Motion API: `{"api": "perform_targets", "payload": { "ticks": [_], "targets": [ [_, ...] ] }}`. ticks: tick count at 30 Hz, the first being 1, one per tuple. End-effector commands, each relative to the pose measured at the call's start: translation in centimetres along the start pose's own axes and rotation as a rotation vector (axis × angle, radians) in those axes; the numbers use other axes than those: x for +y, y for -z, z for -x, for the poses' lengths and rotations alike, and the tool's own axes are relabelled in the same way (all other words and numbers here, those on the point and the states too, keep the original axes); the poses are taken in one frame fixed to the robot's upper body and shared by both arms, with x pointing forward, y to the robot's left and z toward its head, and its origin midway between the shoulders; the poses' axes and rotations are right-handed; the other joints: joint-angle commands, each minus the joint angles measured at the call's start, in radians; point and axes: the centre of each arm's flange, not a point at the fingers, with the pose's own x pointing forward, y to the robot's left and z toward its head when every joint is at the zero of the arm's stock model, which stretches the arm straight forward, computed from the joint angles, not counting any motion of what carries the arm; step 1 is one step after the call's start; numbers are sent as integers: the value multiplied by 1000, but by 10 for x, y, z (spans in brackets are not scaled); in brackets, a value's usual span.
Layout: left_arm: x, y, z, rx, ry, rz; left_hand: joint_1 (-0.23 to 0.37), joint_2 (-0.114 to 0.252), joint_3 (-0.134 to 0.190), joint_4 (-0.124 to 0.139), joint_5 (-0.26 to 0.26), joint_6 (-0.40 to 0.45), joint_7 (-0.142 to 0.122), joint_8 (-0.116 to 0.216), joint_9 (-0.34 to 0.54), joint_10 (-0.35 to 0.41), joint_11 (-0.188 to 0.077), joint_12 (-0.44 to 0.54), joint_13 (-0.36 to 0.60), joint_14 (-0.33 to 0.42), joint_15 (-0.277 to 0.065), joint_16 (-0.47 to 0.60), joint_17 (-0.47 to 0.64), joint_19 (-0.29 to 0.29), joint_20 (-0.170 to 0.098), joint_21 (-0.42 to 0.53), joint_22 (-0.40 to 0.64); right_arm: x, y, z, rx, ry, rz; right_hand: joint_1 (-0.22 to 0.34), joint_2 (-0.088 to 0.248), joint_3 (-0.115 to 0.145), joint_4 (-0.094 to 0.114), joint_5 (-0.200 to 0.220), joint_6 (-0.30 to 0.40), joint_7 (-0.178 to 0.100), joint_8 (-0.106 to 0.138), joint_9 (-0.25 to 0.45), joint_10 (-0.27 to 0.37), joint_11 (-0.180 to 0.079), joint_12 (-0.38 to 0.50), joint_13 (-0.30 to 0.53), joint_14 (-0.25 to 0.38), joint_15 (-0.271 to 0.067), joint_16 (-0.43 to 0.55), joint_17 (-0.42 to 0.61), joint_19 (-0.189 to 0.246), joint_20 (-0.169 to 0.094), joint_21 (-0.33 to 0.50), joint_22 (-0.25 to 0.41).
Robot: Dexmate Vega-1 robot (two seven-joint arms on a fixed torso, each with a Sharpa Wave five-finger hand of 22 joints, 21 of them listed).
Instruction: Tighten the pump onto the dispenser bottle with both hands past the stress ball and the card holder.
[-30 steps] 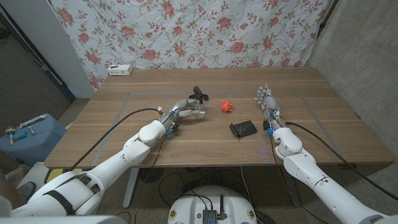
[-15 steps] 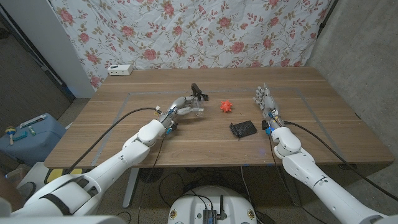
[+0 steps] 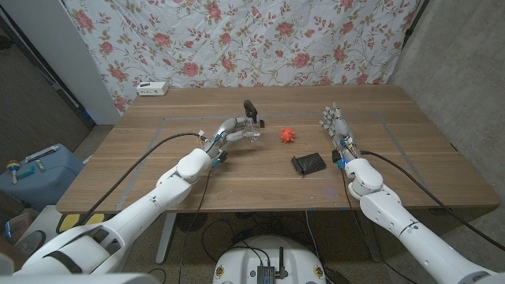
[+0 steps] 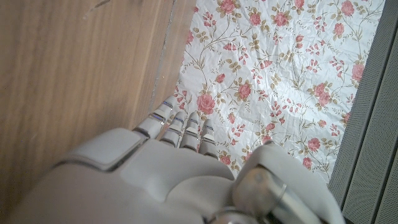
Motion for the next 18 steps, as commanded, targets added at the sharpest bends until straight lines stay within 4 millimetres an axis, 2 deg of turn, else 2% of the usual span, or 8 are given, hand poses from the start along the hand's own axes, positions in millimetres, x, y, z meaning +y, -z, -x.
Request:
{"api": "perform_targets", "payload": {
  "ticks": [1, 6, 14, 18],
  "targets": [
    [-6, -18, -5, 2, -19, -3, 15, 38, 27, 16, -6, 44, 7, 4, 5, 11, 4, 4, 6, 13, -89, -1, 4, 9, -119, -3, 2, 0, -9, -4, 9, -29, 20, -5, 4, 7, 3, 0, 6, -2, 3, 3, 7, -6, -2, 1, -2, -4, 0, 2, 1, -49, 7, 4],
    [-10, -24, -5, 14, -18, -10, 15, 40, 30, 17, -8, 49, 9, 4, 5, 13, 8, 4, 7, 14, -89, -2, 4, 10, -119, -3, 2, -1, -13, -8, 5, -41, 33, -6, 4, 7, 3, 0, 6, -2, 2, 3, 6, 2, -3, 2, -3, -5, 0, 2, 2, -54, 7, 4],
    [-14, -34, -5, 30, -23, -24, 15, 42, 33, 16, -9, 54, 4, 3, 5, 16, 8, 4, 10, 17, -89, -4, 4, 12, -119, -4, 2, -2, -22, -8, -4, -56, 82, -5, 4, 9, 2, -1, 7, -1, 2, 3, 7, -6, -2, 2, -5, -7, -1, 2, 3, -56, 7, 4],
    [-17, -37, -6, 37, -18, -25, 15, 43, 35, 17, -10, 56, 3, 3, 5, 19, 11, 4, 11, 18, -88, -5, 3, 15, -119, -4, 2, -4, -29, -6, -7, -63, 113, -5, 3, 9, 2, -1, 6, -3, 2, 3, 7, -2, -3, 2, -5, -7, -1, 2, 4, -56, 8, 4]
  ]
}}
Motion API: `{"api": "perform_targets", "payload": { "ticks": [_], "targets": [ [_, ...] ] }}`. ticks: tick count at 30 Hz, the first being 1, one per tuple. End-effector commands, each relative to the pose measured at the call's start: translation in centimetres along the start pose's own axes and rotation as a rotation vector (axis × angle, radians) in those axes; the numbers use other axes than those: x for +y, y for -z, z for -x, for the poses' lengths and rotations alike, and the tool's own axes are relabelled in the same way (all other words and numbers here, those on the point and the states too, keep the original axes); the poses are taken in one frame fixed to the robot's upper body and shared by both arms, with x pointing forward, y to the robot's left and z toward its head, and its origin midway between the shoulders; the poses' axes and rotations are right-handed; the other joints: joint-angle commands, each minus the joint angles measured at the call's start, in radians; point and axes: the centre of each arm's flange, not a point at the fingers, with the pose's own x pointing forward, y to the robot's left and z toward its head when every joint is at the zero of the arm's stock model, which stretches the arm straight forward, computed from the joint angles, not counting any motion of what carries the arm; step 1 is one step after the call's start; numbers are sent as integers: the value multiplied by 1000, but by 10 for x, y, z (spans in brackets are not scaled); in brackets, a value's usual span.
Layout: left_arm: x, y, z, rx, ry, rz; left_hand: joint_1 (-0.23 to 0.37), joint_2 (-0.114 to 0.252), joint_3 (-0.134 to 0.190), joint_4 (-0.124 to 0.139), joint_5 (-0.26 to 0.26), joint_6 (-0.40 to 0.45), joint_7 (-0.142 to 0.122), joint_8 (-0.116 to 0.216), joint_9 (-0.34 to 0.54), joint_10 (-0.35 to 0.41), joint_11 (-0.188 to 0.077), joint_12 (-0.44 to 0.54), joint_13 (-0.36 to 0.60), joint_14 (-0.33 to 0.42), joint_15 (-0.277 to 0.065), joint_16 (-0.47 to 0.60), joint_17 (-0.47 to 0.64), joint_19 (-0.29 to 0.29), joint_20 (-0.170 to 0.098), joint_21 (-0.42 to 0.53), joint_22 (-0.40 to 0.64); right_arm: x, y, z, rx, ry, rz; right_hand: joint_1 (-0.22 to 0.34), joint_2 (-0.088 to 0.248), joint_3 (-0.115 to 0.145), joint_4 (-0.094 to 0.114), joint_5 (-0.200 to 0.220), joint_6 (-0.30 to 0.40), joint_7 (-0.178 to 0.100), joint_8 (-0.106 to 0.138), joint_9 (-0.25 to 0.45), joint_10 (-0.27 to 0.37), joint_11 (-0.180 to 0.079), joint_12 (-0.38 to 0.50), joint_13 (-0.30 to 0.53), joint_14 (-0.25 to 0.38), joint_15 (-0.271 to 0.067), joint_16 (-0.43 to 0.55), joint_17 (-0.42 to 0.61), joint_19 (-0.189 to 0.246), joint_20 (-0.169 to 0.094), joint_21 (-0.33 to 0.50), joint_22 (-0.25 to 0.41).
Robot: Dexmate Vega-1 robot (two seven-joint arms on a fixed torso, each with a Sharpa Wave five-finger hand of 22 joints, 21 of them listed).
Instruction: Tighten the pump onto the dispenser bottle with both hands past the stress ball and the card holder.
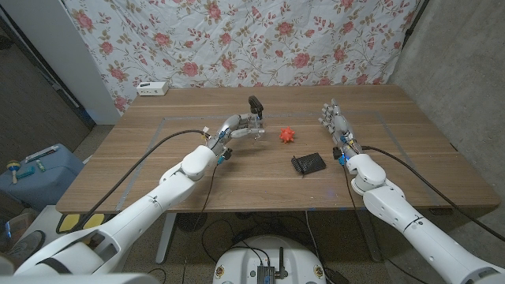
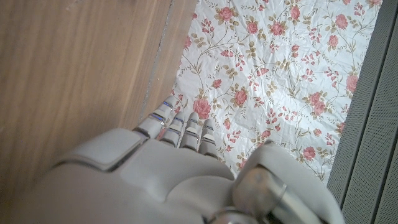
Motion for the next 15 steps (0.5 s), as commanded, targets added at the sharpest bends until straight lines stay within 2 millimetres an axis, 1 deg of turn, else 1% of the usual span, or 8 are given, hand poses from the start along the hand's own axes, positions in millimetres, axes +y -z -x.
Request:
{"api": "perform_targets", "payload": {
  "ticks": [1, 4, 7, 10, 15],
  "targets": [
    [-7, -14, -1, 18, 2, -12, 15, 43, 31, 21, -1, 53, 2, 7, 5, 10, 1, 4, 4, 10, -84, -2, 5, 9, -113, 0, 2, -4, -16, 2, -4, -21, 80, -4, 3, 7, 4, -1, 6, -4, 2, 3, 6, -4, -3, 2, 0, -3, -1, 2, 4, -56, 8, 4],
    [-9, -15, -3, 25, 13, -12, 13, 45, 32, 22, -2, 53, 3, 6, 5, 8, 0, 3, 5, 9, -84, -3, 5, 10, -113, -1, 2, -4, -22, 4, -2, -27, 114, -2, 2, 8, 2, -1, 4, -8, 1, 3, 4, -2, -3, 2, 0, -3, -2, 2, 5, -56, 8, 4],
    [-11, -15, -5, 28, 22, -16, 11, 46, 33, 24, -2, 54, 2, 5, 5, 8, 3, 2, 6, 9, -84, -4, 5, 10, -114, -2, 2, -4, -29, 6, -1, -37, 150, 1, 1, 9, 0, -1, 2, -16, 0, 3, 2, -3, -4, 2, -2, -5, -3, 1, 8, -55, 9, 4],
    [-13, -16, -7, 30, 26, -17, 10, 45, 34, 23, -3, 54, 2, 4, 5, 10, 0, 2, 7, 10, -85, -5, 4, 10, -113, -2, 2, -4, -35, 7, 1, -48, 183, 5, 0, 11, -3, -1, 3, -25, 1, 3, 1, -7, -5, 2, -4, -5, -3, 0, 12, -54, 10, 4],
    [-17, -16, -12, 34, 34, -19, 8, 47, 36, 24, -4, 60, 3, 5, 5, 13, -1, 2, 9, 11, -84, -6, 4, 10, -113, -3, 2, -2, -45, 7, -8, -58, 227, 8, -1, 12, -5, -1, 2, -27, 0, 3, -1, -7, -5, 2, -5, -6, -4, 0, 14, -54, 10, 4]
  ]
}}
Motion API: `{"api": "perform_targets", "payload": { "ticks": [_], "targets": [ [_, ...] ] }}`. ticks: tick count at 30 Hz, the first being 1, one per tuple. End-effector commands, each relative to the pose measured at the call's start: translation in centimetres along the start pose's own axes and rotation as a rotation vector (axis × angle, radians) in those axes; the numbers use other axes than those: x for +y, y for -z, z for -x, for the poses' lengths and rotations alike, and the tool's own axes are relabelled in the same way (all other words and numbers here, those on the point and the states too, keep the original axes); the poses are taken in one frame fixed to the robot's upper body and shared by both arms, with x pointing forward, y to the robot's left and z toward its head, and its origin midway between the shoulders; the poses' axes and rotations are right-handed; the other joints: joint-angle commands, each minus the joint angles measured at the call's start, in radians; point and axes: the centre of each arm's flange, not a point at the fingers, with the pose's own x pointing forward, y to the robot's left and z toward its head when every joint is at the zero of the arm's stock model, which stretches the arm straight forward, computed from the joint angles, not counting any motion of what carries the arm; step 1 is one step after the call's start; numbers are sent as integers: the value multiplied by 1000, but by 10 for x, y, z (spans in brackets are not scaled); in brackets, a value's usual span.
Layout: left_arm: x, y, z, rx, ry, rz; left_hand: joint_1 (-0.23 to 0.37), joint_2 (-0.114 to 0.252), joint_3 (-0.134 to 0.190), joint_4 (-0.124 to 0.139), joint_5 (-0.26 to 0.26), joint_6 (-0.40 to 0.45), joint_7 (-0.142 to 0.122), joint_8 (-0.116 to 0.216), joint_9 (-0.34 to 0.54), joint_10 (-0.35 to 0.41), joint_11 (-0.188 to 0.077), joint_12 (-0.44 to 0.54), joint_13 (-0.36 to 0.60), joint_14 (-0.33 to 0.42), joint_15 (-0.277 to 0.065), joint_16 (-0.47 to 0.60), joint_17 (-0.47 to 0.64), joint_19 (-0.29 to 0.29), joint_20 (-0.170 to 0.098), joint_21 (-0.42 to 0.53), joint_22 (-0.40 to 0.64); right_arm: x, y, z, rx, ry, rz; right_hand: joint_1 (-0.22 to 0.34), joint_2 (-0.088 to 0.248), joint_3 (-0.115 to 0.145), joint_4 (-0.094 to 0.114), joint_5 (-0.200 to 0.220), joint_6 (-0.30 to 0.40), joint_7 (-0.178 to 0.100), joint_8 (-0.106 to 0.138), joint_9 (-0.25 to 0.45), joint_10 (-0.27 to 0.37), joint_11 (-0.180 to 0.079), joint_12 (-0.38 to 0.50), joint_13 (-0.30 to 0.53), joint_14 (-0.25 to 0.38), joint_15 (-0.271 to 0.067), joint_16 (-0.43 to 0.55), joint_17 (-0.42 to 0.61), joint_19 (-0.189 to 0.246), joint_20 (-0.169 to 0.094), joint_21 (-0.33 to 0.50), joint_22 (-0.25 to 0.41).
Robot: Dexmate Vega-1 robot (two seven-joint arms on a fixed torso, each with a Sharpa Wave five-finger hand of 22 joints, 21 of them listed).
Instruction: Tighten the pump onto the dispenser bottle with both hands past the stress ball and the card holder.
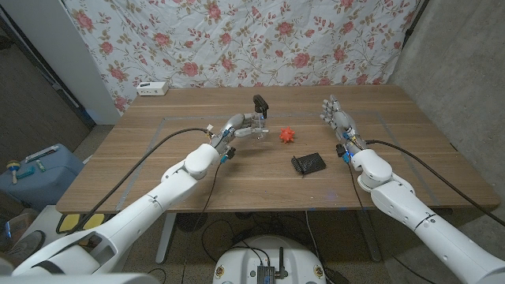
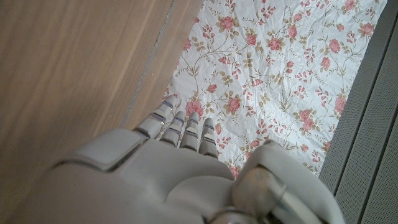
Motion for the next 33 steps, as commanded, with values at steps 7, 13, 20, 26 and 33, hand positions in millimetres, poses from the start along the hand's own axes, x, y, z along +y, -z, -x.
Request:
{"api": "perform_targets", "payload": {
  "ticks": [7, 13, 20, 26, 33],
  "targets": [
    [-10, -6, -15, 17, 32, -15, 4, 49, 38, 26, -4, 62, -1, 4, 5, 13, 0, 1, 4, 14, -83, 1, 5, 10, -114, -4, 2, 1, -35, -1, -11, -53, 217, 24, -5, 11, -8, -2, 7, -38, 2, 3, 0, -4, -1, 2, 0, -1, -5, 1, 15, -38, 10, 4],
    [-10, -6, -21, 23, 40, -20, 1, 51, 40, 27, -5, 64, 0, 3, 5, 16, 1, 1, 6, 15, -80, 0, 4, 7, -115, -5, 2, 3, -45, -5, -29, -73, 286, 34, -8, 14, -14, -1, 13, -64, 4, 3, -2, -12, -1, 2, 1, -4, -4, 0, 17, -35, 10, 4],
    [-9, -6, -28, 19, 49, -30, -1, 52, 42, 27, -5, 65, 3, 2, 5, 18, 1, 0, 8, 17, -80, -1, 4, 6, -114, -6, 2, 5, -63, -9, -31, -102, 408, 54, -20, 16, -29, 0, 26, -89, 7, 3, -7, -38, -1, 2, 1, -8, -5, -1, 25, -35, 10, 4],
    [-6, -7, -33, 14, 57, -47, -4, 55, 45, 28, -4, 73, 2, 2, 5, 27, -1, 2, 11, 18, -82, -3, 4, 6, -113, -6, 2, 6, -80, -13, -38, -148, 499, 92, -31, 22, -53, 2, 57, -152, 14, 4, -9, -44, 0, 2, 1, -12, -5, -3, 39, -33, 12, 4],
    [-4, -7, -36, 16, 67, -53, -6, 56, 48, 28, -4, 77, 4, 2, 5, 31, 0, 2, 13, 19, -81, -4, 3, 6, -114, -6, 2, 9, -94, -15, -56, -167, 576, 123, -30, 30, -72, 4, 79, -180, 16, 4, -11, -55, 0, 2, 1, -16, -5, -4, 50, -35, 13, 4]
  ]
}}
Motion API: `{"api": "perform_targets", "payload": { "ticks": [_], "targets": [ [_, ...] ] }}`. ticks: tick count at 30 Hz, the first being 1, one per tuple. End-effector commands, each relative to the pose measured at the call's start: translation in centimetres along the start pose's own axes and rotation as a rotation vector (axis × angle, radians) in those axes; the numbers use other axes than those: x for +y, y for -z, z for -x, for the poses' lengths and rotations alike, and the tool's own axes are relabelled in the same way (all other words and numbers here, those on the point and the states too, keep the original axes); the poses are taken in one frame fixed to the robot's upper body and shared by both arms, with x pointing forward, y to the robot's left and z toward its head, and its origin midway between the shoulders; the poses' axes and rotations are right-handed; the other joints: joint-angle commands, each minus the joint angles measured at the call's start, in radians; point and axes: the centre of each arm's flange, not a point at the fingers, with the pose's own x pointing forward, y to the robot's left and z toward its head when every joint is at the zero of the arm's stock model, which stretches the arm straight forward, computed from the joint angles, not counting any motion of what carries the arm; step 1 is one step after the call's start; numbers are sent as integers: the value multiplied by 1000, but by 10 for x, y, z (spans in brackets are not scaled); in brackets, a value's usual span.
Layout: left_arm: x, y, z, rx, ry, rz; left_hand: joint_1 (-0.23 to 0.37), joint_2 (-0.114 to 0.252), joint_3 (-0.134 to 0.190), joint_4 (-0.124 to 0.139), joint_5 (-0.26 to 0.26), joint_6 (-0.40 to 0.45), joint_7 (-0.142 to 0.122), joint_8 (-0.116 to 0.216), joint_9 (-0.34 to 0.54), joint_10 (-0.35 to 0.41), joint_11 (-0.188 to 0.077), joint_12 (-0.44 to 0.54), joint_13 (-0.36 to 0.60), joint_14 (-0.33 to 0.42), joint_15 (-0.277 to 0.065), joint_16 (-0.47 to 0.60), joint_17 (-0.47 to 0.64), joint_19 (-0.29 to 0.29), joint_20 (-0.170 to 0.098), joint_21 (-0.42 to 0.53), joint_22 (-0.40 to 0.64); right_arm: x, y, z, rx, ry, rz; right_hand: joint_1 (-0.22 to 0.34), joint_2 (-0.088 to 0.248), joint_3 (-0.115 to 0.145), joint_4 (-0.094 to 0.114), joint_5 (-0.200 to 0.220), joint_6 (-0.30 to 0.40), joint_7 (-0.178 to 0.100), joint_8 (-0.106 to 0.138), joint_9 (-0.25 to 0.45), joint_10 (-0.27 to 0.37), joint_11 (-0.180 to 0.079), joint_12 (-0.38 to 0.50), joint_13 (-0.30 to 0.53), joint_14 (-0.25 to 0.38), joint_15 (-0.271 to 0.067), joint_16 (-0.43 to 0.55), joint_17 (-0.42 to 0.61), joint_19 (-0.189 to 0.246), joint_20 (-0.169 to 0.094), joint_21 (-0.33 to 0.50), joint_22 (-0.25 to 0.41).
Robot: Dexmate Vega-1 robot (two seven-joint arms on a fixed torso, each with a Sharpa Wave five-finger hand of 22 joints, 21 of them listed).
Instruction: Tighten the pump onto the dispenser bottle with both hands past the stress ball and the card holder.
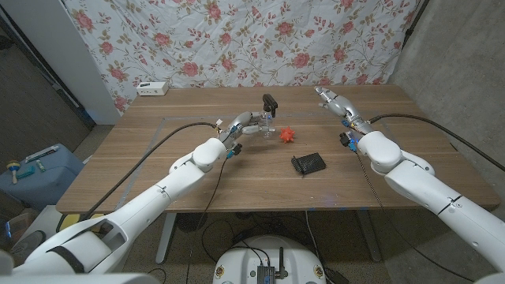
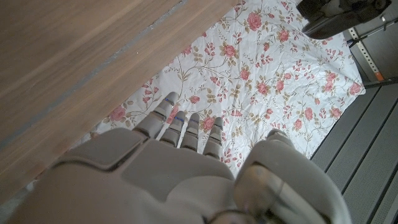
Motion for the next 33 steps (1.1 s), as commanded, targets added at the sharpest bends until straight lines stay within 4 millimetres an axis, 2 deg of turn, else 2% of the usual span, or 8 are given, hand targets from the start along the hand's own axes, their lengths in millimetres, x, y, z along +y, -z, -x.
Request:
{"api": "perform_targets", "payload": {
  "ticks": [1, 17, 21, 22, 28, 30, 33],
  "targets": [
    [3, -2, -8, -4, 21, -16, -6, 55, 44, 32, -4, 62, 1, 9, 6, 13, -3, 5, 4, 10, -80, 0, 1, 3, -117, -2, 2, -8, -25, -5, -25, -46, 160, 18, 2, 4, -10, 4, 12, -5, 8, 2, 5, -11, 0, 2, 1, -16, -5, 1, 10, -38, 5, 4],
    [5, -2, -13, -3, 47, -30, -8, 60, 51, 31, -2, 66, 3, 5, 6, 17, -2, 3, 8, 10, -77, -3, 1, 4, -116, -2, 2, -10, -55, -13, -53, -111, 341, 70, 1, 18, -43, 6, 35, -8, 10, 4, -2, -8, 0, 2, 4, -16, -5, 0, 9, -38, 0, 4],
    [5, -3, -13, -4, 48, -30, -7, 62, 54, 30, -2, 68, 4, 5, 6, 18, -1, 3, 9, 11, -77, -3, 1, 4, -115, -2, 2, -11, -59, -14, -49, -125, 375, 113, 12, 35, -68, 9, 47, -9, 10, 5, -5, -17, 0, 3, 3, -22, -5, 0, 5, -44, -1, 5],
    [5, -3, -13, -4, 49, -30, -7, 63, 55, 30, -2, 68, 2, 5, 6, 17, -1, 2, 9, 11, -77, -3, 1, 4, -115, -2, 2, -12, -60, -15, -50, -130, 383, 131, 16, 42, -79, 10, 50, -10, 9, 6, -5, -27, 1, 3, 3, -22, -5, 0, 4, -45, -2, 5],
    [2, -5, -15, -7, 56, -30, -7, 63, 57, 29, -1, 70, 3, 5, 6, 19, -3, 2, 11, 11, -77, -3, 0, 6, -115, -2, 2, -14, -69, -17, -56, -156, 444, 172, 18, 56, -105, 11, 55, -10, 7, 7, -9, -26, 0, 3, 3, -21, -5, 0, 1, -42, -2, 5],
    [1, -5, -15, -7, 59, -30, -8, 63, 57, 29, -1, 71, 4, 4, 6, 21, -2, 2, 11, 12, -76, -3, 0, 6, -115, -2, 2, -14, -72, -17, -57, -163, 464, 196, 17, 63, -122, 10, 58, -10, 6, 7, -10, -28, 1, 3, 3, -19, -5, 1, 1, -26, -1, 6],
    [0, -5, -16, -6, 62, -31, -8, 63, 58, 29, -1, 71, 2, 4, 6, 22, -2, 3, 12, 12, -76, -4, 0, 6, -115, -2, 2, -15, -76, -18, -58, -171, 491, 214, 14, 67, -134, 8, 62, -10, 6, 8, -15, -29, 0, 4, 2, -6, -5, 1, 1, -11, -1, 6]
  ]
}}
